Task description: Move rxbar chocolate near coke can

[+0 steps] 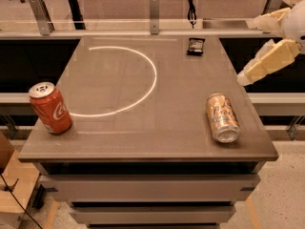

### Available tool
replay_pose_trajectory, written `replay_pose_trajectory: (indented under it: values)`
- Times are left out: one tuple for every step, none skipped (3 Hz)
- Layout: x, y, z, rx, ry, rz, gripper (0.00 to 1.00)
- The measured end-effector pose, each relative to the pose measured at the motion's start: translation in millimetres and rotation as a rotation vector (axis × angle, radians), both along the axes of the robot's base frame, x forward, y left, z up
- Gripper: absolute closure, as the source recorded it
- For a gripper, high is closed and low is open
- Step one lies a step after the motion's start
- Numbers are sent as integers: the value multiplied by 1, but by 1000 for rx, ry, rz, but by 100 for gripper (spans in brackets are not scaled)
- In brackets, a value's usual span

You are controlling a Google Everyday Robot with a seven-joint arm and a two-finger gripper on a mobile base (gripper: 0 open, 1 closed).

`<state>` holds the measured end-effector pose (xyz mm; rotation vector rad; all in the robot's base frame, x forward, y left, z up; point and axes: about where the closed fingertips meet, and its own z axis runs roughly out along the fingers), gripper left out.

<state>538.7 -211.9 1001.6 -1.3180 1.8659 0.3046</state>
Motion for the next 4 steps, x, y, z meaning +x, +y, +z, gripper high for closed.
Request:
replay_pose_trajectory:
  values:
    - [6, 1, 1, 30, -7, 1, 0]
    - [7, 1, 1, 31, -7, 1, 0]
    - [17, 1, -6, 88, -5, -41, 0]
    - [42, 5, -15, 196, -22, -71, 0]
